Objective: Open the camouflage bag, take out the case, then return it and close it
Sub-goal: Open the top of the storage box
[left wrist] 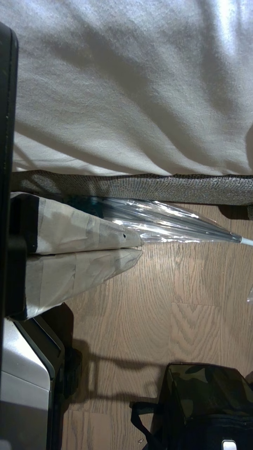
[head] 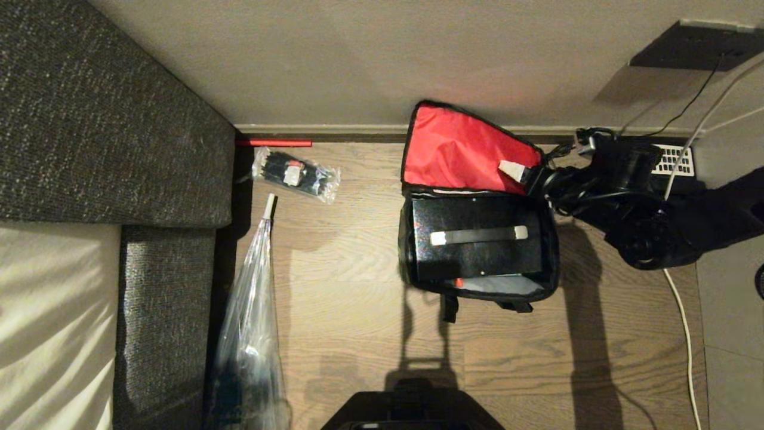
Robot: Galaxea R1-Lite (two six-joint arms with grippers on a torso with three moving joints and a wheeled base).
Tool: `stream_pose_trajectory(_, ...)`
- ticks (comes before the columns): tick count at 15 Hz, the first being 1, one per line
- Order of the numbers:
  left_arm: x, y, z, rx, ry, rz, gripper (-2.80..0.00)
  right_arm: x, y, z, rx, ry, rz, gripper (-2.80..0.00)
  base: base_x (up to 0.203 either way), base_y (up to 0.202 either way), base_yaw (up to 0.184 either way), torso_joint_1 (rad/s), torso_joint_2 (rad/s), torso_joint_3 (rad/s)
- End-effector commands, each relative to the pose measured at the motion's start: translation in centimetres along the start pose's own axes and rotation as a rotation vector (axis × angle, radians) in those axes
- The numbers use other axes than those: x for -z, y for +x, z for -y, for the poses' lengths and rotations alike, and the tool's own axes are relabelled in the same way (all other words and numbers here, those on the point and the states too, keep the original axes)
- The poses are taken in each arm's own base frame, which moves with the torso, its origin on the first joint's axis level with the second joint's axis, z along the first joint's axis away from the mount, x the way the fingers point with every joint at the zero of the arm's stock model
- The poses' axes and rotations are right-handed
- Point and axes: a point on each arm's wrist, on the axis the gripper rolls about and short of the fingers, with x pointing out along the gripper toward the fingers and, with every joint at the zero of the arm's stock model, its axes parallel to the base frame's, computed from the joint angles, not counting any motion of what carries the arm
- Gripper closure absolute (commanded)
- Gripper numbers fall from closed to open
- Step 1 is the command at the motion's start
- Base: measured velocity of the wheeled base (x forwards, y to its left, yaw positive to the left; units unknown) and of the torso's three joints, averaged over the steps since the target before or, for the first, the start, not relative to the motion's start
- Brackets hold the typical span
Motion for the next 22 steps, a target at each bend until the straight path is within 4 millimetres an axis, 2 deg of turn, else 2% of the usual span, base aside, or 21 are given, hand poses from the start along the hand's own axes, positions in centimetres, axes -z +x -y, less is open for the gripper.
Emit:
stream_pose_trajectory(1,0.0,0.0,0.0,-0.001,0.000,0.000,0.00,-3.1,-1.9,-1.6,-0.037,0.019,0.025,-2.80,0.000,0.000,0.000,0.000,0.00,0.000)
stream_pose_trajectory(6,0.0,0.0,0.0,-0.001,0.000,0.000,0.00,-3.8,-5.4,-2.9,-0.120,0.134,-0.055,-2.80,0.000,0.000,0.000,0.000,0.00,0.000)
stream_pose_trajectory(9,0.0,0.0,0.0,-0.001,0.000,0.000,0.00,-4.2,-6.8,-3.4,-0.138,0.210,-0.100,-2.80,0.000,0.000,0.000,0.000,0.00,0.000)
stream_pose_trajectory(12,0.0,0.0,0.0,-0.001,0.000,0.000,0.00,-3.9,-8.8,-3.8,-0.125,0.271,-0.205,-2.80,0.000,0.000,0.000,0.000,0.00,0.000)
stream_pose_trajectory(15,0.0,0.0,0.0,-0.001,0.000,0.000,0.00,-2.1,-10.3,-3.8,-0.104,0.316,-0.382,-2.80,0.000,0.000,0.000,0.000,0.00,0.000)
stream_pose_trajectory(19,0.0,0.0,0.0,-0.001,0.000,0.000,0.00,-1.5,-10.1,-3.5,-0.097,0.301,-0.412,-2.80,0.000,0.000,0.000,0.000,0.00,0.000)
stream_pose_trajectory(22,0.0,0.0,0.0,-0.001,0.000,0.000,0.00,-0.5,-9.4,-1.2,-0.039,0.260,-0.434,-2.80,0.000,0.000,0.000,0.000,0.00,0.000)
